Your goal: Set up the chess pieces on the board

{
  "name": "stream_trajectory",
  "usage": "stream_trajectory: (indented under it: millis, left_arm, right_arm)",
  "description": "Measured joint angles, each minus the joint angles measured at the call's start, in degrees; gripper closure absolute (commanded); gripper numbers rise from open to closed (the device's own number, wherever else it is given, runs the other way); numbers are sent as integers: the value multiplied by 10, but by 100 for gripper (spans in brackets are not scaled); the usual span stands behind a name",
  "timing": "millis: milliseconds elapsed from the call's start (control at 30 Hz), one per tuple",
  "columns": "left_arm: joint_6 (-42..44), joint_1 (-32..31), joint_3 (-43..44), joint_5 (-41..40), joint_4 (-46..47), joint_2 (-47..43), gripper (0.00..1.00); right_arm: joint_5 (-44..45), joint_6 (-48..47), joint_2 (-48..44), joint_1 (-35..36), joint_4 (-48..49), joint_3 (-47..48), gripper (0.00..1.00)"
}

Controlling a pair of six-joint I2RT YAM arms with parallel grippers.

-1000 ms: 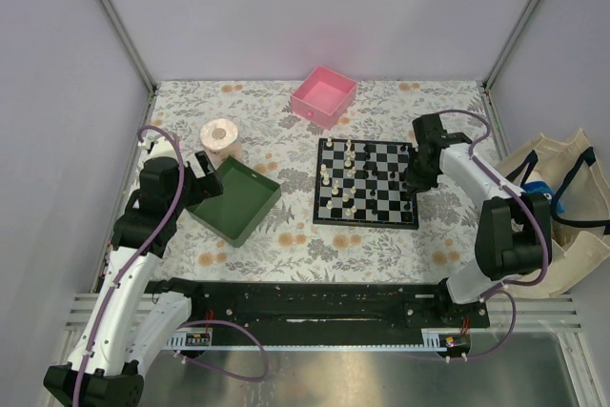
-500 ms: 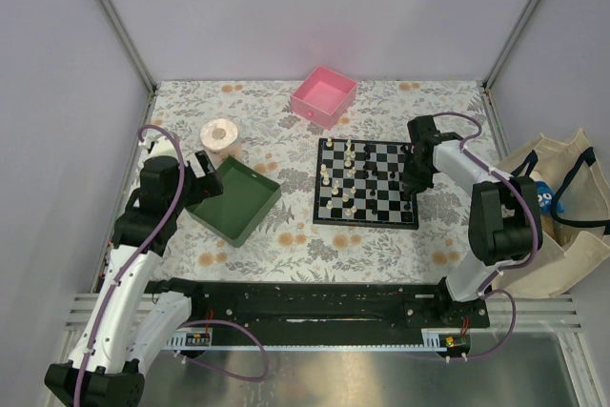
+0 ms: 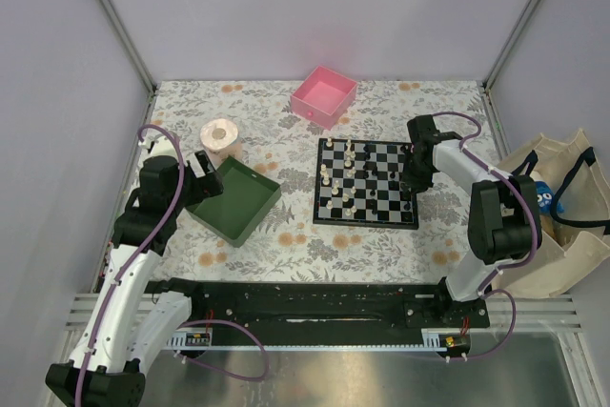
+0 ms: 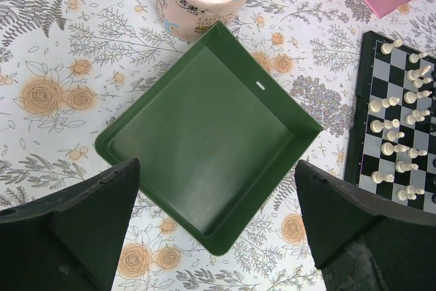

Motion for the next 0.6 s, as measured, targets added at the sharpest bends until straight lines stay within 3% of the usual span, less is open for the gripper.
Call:
stream_trajectory:
  millis: [333, 433, 600]
  left_arm:
    - [0, 2, 0, 3, 0, 0, 1]
    - [0, 3, 0, 4, 0, 0, 1]
    - [0, 3, 0, 5, 0, 0, 1]
  right_arm:
    - [0, 0, -8, 0, -13, 16, 57]
    - [-1, 0, -30, 0, -21, 26, 45]
    - [-1, -3, -61, 8, -27, 62, 45]
